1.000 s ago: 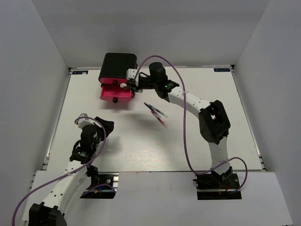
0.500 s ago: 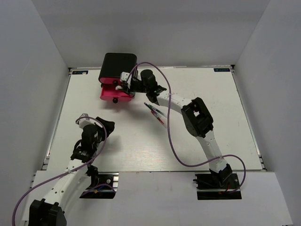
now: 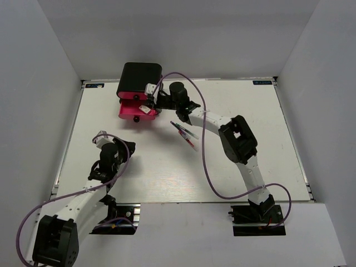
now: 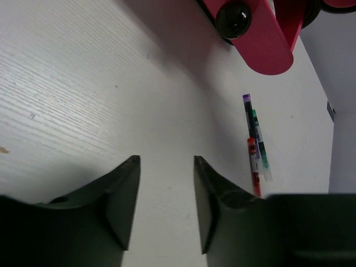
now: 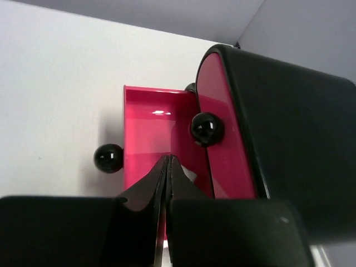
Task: Sort the stationery into containers
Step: Place the stationery in the drawer, then close the drawer in the storage box.
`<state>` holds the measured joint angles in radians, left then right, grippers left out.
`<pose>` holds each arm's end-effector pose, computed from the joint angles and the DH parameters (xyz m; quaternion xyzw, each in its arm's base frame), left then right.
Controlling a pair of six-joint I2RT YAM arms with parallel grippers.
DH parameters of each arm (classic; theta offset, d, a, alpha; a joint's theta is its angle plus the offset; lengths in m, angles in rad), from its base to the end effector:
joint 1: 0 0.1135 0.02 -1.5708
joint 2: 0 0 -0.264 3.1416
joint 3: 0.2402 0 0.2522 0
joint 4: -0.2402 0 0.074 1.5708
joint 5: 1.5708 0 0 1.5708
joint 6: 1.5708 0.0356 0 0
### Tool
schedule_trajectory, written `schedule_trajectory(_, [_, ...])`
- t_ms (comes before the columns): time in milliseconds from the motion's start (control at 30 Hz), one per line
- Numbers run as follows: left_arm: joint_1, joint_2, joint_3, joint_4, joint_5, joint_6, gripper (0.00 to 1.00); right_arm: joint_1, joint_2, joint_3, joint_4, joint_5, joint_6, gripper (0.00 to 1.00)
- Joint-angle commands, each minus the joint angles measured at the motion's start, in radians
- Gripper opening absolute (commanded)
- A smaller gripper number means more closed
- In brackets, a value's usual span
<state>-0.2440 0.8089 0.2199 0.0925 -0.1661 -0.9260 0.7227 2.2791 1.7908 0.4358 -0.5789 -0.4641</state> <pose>0.1671 -0.0355 0.1663 -0.3263 0.7927 -0.2222 0.4645 0.3920 0.3717 0.2466 -0.5516 0.4665 0.2904 0.6275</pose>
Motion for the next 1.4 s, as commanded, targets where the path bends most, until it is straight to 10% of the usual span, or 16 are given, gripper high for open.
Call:
schedule_trajectory(0, [0.009, 0.068, 0.003, 0.159, -0.009, -0.017, 0.50, -0.028, -0.197, -0.094, 0.020, -0.013, 0.070, 0.00])
schedule_trajectory(267, [0.009, 0.412, 0.145, 0.288, -0.007, 0.027, 0.52, -0.107, -0.469, -0.465, -0.043, 0.017, 0.064, 0.24])
schedule_trajectory(1367, [0.028, 0.765, 0.507, 0.105, -0.170, -0.185, 0.45, -0.341, -0.725, -0.729, -0.155, -0.002, 0.094, 0.25])
